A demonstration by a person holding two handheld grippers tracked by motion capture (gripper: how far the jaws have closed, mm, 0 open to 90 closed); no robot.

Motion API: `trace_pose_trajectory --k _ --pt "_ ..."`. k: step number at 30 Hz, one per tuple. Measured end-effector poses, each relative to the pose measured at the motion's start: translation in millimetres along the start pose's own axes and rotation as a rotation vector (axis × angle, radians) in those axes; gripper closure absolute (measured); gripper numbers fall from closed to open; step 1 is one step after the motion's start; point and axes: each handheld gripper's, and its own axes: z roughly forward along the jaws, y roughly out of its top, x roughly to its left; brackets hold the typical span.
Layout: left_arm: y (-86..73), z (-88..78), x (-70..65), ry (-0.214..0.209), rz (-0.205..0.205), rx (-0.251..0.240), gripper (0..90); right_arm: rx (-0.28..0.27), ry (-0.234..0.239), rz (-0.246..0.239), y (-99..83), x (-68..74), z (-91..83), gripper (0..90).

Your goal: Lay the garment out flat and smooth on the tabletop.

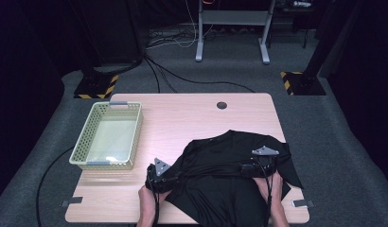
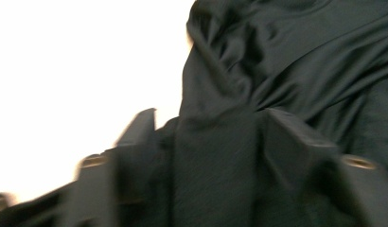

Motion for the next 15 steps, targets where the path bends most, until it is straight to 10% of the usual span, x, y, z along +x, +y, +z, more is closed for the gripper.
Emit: trace_pose_trajectory --k 5,15 --pt "0.2 2.1 8.9 0.008 0.015 -0.004 74.4 0.007 0.013 0.004 -1.2 -1.2 -1.1 0.5" --pt "28.6 6.2 40.9 0.080 -0.007 -0.018 78.0 0.003 0.008 0.004 -7.5 -3.1 -7.7 0.5"
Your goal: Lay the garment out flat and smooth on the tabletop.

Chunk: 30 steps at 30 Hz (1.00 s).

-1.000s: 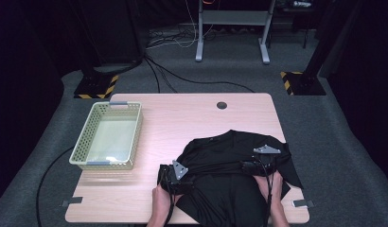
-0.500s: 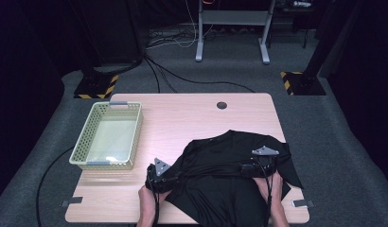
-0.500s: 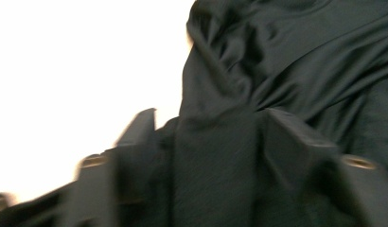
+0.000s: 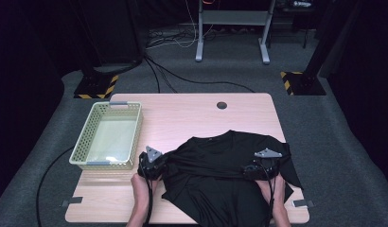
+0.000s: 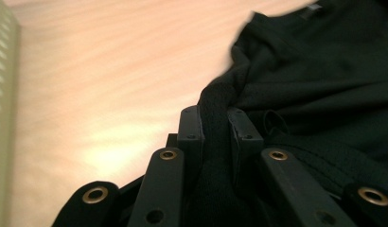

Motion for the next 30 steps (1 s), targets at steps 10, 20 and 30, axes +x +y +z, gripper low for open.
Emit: trace_pose_trajectory --k 10,20,30 --pt "30.5 41.5 21.8 0.014 -0.034 0.097 60.8 0.004 0.001 0.012 -7.3 -2.8 -7.4 0.6" --pt "1.5 -9.2 12.1 0.038 -0.089 -0.002 32.4 -0.004 -0.010 0.008 -7.4 -2.4 -7.6 1.0" --pt "-23.2 -11.5 -24.6 0.005 0.002 0.040 47.8 -0.005 -0.016 0.015 -7.4 -2.4 -7.4 1.0"
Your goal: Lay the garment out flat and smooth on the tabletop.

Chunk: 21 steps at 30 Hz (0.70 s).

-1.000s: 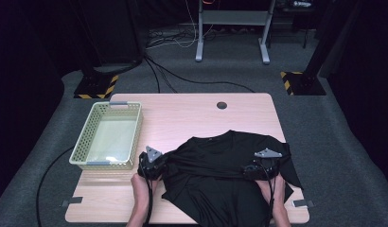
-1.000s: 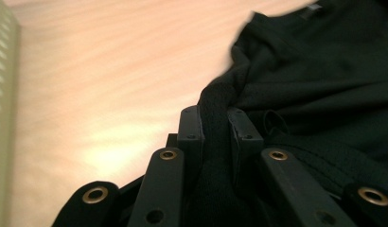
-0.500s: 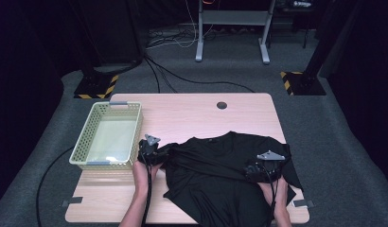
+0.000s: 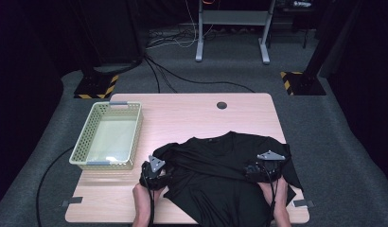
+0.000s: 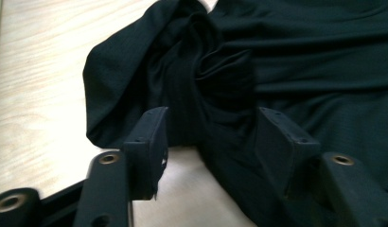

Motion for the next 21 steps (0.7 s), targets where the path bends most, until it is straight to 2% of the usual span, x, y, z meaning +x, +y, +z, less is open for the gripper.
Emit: trace_pose_trajectory --k 1,3,7,10,13,18,20,21 --pt "0.5 5.2 2.7 0.026 0.004 0.001 54.9 0.000 0.000 0.000 0.0 0.0 0.0 1.0" --pt "1.2 11.3 9.6 0.030 -0.011 -0.008 68.6 0.000 0.001 0.000 -0.1 -0.1 0.0 1.1" --pt "-1.8 12.7 24.3 0.055 -0.014 -0.012 84.7 -0.001 -0.001 0.002 -0.2 -0.2 -0.1 1.2" --pt "-7.5 6.5 34.5 0.079 -0.039 -0.030 86.3 -0.001 -0.003 0.003 -0.2 -0.3 -0.2 1.2" --pt "-15.1 -3.3 47.4 0.121 -0.089 -0.080 86.4 -0.001 -0.004 0.005 -0.2 -0.4 -0.1 1.3" --pt "-27.0 -19.5 63.7 0.170 -0.153 -0.134 86.3 0.000 -0.004 0.006 -0.2 -0.3 -0.2 1.3" --pt "-30.6 -22.9 67.3 0.178 -0.167 -0.138 86.1 0.000 -0.004 0.006 -0.2 -0.4 -0.2 1.3" --pt "-37.6 -27.1 73.5 0.181 -0.194 -0.127 85.5 0.000 -0.004 0.006 -0.2 -0.4 -0.1 1.3"
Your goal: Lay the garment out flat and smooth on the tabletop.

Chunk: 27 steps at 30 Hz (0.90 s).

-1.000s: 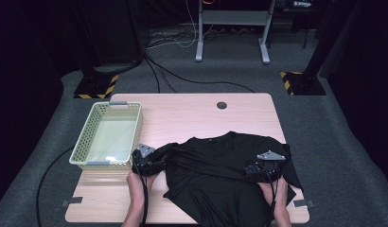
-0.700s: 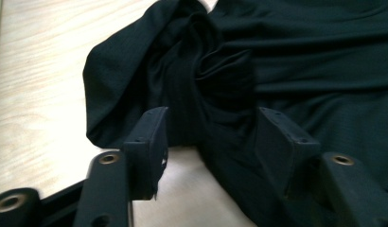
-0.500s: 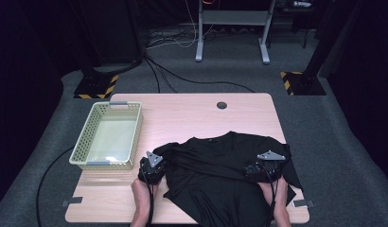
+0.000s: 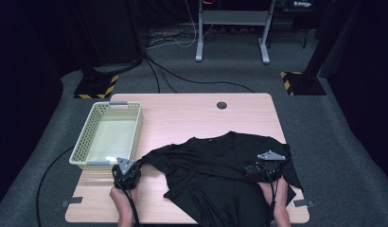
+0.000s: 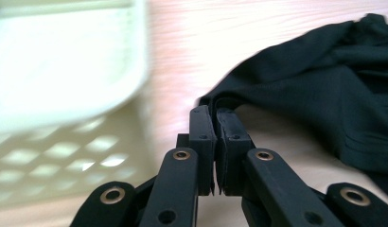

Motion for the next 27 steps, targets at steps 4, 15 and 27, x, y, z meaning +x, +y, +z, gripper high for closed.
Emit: trace_pose_trajectory --k 4,15,27 --pt "-7.7 -5.9 6.5 -0.014 -0.034 0.043 68.2 0.000 0.000 0.001 0.0 0.1 0.0 1.3" --pt "0.7 -17.5 -50.6 -0.106 0.026 -0.003 38.3 -0.002 -0.009 0.006 -0.1 0.3 0.0 1.3" --pt "6.5 18.0 -77.9 -0.155 0.141 0.110 57.0 -0.002 -0.007 0.007 -0.2 0.0 -0.1 1.6"
